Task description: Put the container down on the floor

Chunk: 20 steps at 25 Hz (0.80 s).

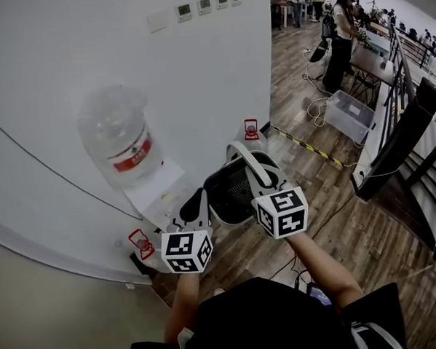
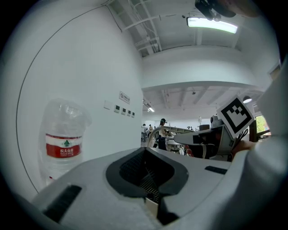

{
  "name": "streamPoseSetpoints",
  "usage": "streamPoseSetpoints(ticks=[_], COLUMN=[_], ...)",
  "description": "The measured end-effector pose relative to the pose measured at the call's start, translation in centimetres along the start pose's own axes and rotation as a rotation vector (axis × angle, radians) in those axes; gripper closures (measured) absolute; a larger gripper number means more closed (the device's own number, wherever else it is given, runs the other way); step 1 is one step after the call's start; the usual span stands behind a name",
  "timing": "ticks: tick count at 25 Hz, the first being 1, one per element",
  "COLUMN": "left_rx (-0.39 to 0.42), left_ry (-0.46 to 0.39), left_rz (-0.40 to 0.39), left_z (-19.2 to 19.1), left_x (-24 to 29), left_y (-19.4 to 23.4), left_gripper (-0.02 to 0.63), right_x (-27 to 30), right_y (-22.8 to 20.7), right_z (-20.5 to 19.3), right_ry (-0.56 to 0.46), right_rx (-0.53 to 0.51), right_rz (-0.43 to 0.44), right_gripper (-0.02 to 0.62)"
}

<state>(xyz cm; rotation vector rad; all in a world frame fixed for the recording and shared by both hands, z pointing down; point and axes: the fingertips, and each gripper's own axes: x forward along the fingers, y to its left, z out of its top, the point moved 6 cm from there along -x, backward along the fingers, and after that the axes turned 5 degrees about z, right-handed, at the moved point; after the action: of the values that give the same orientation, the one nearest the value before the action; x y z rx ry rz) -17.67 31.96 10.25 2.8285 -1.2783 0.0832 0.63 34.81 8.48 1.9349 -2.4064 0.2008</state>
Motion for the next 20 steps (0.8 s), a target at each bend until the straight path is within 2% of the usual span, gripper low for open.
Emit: streamPoseSetpoints(ticks=[8, 13, 17, 20], left_rx=[0.01, 0.049, -0.013, -0.016], left_ry=[0.015, 0.02, 0.031, 0.037], left_rz=[0.027, 0.037, 0.031, 0.04], left_z=[-1.2, -1.2, -1.3, -1.3], left_x=[0.2, 0.5, 0.9, 1.3], left_y=[-2.5, -3.8, -3.9, -4.0], left_gripper=[0.588, 0.588, 0.588, 0.588], right_x=[-0.9, -1.1, -1.0, -0.9], right_y=[-1.6, -2.4, -3.0, -3.5], right_z=[-0.7, -1.0, -1.2, -1.2], right_ry=[-0.003, -0.001, 0.005, 0.005], right_rx=[-0.002, 0.009, 0.017, 0.018], right_rz=[0.022, 0.031, 0.037, 0.039], right_gripper=[0.566, 0.566, 0.566, 0.566])
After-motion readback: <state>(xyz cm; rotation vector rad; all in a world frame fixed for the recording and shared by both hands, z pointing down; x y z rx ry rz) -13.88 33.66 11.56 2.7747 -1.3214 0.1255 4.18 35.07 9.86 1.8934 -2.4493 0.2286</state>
